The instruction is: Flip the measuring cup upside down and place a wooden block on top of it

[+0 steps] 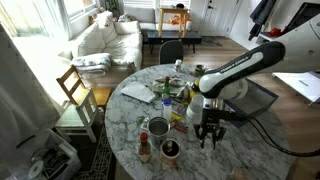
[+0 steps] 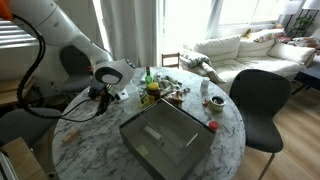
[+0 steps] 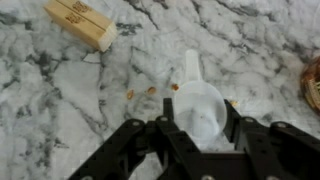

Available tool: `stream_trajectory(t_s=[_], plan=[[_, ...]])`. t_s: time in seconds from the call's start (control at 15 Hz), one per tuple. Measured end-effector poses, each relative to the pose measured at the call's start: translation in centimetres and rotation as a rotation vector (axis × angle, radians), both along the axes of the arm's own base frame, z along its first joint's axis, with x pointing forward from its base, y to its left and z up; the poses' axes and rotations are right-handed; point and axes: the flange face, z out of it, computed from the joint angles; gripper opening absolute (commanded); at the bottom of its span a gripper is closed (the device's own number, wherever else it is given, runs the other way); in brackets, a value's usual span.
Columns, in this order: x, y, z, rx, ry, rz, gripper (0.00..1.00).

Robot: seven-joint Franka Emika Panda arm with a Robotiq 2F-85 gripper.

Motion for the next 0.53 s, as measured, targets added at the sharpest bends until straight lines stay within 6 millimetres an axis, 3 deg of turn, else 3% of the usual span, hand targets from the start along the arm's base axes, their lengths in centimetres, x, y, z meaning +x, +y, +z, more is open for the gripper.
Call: stream_trajectory(t_s=[0.07, 0.13, 0.4, 0.53], plan=[[-0.4, -0.2, -0.1, 0.046, -0.026, 0.007, 0.73], [-0.8, -0.4, -0.3, 0.092, -0.048, 0.018, 0.74], [-1.7, -0.3, 0.8, 0.214, -0.152, 0.114, 0.99], [-2.0, 0.5, 2.4, 0.229, -0.174, 0.160, 1.00]])
